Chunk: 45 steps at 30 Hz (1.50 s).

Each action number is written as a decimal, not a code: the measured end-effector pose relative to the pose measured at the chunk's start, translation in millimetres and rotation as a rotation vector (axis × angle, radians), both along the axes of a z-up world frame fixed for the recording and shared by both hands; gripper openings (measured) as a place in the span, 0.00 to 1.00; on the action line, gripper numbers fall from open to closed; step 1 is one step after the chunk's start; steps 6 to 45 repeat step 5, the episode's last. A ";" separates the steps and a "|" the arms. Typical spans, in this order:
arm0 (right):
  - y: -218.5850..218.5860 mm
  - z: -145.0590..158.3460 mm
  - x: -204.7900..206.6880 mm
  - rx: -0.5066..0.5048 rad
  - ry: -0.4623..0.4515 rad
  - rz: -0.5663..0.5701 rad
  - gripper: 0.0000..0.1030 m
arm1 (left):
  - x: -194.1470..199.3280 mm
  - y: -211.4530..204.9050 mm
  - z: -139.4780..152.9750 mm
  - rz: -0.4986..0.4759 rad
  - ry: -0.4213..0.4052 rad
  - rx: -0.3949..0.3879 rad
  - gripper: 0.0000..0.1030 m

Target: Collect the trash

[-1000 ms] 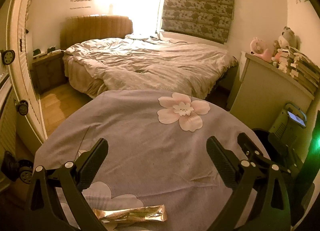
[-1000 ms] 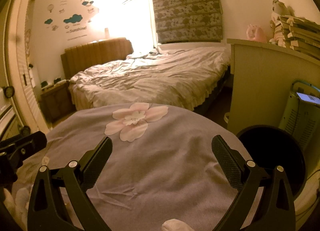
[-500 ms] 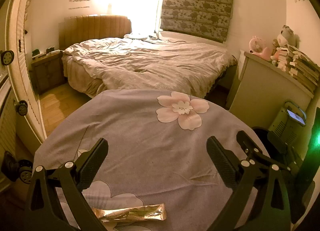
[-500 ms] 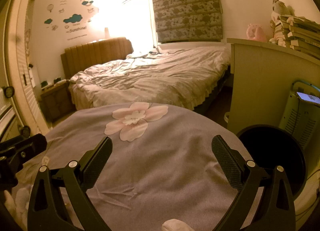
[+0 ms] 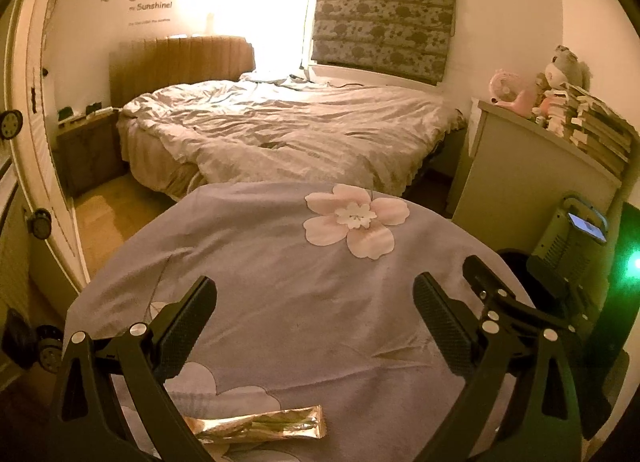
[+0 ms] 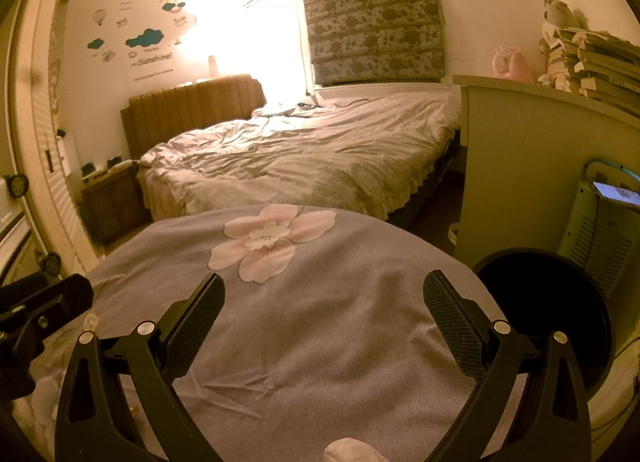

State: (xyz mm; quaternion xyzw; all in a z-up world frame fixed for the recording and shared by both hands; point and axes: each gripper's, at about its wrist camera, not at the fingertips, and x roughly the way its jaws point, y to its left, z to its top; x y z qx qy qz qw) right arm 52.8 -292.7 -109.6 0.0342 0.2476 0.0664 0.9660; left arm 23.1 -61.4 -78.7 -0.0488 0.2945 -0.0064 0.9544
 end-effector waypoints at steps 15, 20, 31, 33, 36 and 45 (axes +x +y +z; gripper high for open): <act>-0.2 -0.1 0.4 0.000 0.002 0.000 0.95 | 0.4 2.5 -0.2 0.000 0.003 0.000 0.95; -0.2 -0.1 0.4 0.000 0.002 0.000 0.95 | 0.4 2.5 -0.2 0.000 0.003 0.000 0.95; -0.2 -0.1 0.4 0.000 0.002 0.000 0.95 | 0.4 2.5 -0.2 0.000 0.003 0.000 0.95; -0.2 -0.1 0.4 0.000 0.002 0.000 0.95 | 0.4 2.5 -0.2 0.000 0.003 0.000 0.95; -0.2 -0.1 0.4 0.000 0.002 0.000 0.95 | 0.4 2.5 -0.2 0.000 0.003 0.000 0.95; -0.2 -0.1 0.4 0.000 0.002 0.000 0.95 | 0.4 2.5 -0.2 0.000 0.003 0.000 0.95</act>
